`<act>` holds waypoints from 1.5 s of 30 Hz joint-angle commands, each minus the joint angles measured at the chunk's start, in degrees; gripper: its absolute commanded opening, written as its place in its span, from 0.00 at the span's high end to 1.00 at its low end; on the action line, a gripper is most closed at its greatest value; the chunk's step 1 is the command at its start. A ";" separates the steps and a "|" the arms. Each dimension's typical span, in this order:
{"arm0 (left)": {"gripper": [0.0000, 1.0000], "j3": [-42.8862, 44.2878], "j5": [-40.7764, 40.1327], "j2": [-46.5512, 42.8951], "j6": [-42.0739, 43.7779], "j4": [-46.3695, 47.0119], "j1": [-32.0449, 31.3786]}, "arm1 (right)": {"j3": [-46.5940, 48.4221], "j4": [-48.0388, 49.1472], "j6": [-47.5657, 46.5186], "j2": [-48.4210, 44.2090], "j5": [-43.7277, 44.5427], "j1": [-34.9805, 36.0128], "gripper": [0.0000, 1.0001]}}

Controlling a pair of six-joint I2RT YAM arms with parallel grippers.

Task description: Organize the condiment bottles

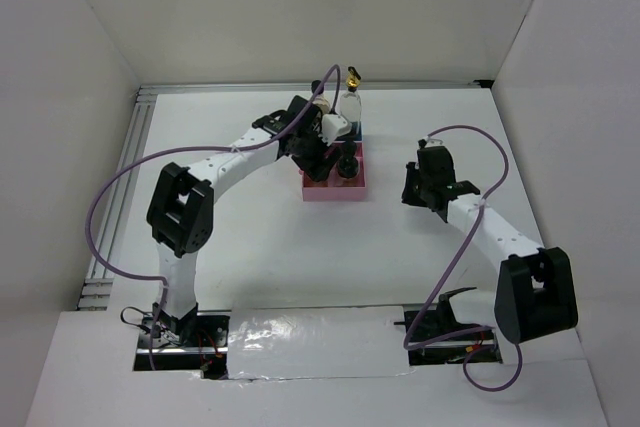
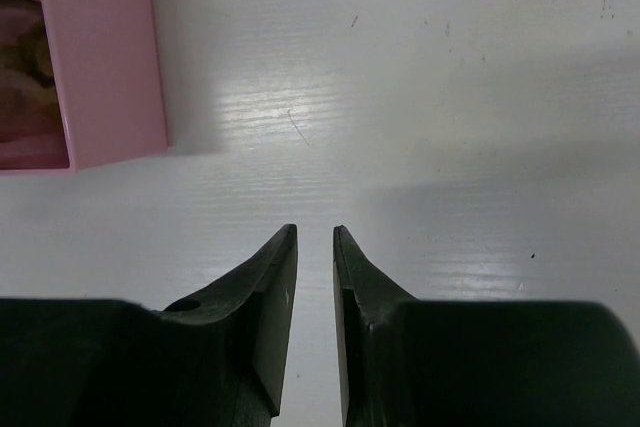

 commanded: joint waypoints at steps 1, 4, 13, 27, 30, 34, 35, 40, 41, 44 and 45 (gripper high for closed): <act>0.12 1.44 2.42 -0.64 -1.47 -1.07 0.65 | -0.22 0.16 -0.41 -2.13 0.32 -0.52 0.72; 0.01 2.41 2.77 -1.16 -1.65 -1.96 0.65 | -0.49 0.16 -0.40 -2.49 0.23 -0.43 0.71; 0.01 8.47 2.08 -4.06 -2.18 -6.08 0.74 | 0.48 0.07 -1.80 -2.40 -2.48 -1.48 0.65; 0.01 -19.41 3.29 -37.97 -2.88 -6.88 24.18 | 0.92 -2.65 -2.08 -3.62 -2.94 -5.18 0.07; 0.01 -30.17 4.61 -45.79 -1.21 -6.36 31.92 | -0.14 -3.62 -0.06 -4.59 -2.32 -5.61 0.05; 0.01 -43.09 5.23 -51.87 -1.12 -1.97 39.92 | -0.14 -5.55 4.25 -4.07 1.19 -5.44 0.01; 0.01 -47.38 5.15 -52.92 -1.12 -0.83 40.46 | 0.12 -6.60 4.86 -3.63 1.19 -5.44 0.00; 0.01 -57.16 3.92 -57.59 -0.94 5.24 40.99 | 1.62 -9.68 4.78 -1.61 1.72 -5.09 0.00; 0.02 -58.05 4.35 -57.94 -0.77 6.21 40.90 | 1.45 -9.69 4.61 -1.87 1.72 -4.92 0.00; 0.02 -59.55 4.09 -60.04 0.55 7.35 40.73 | -0.31 -8.55 4.25 -4.41 0.14 -4.74 0.00; 0.03 -59.99 3.92 -60.75 0.55 7.62 40.81 | -1.18 -8.02 4.25 -5.81 -0.73 -4.65 0.00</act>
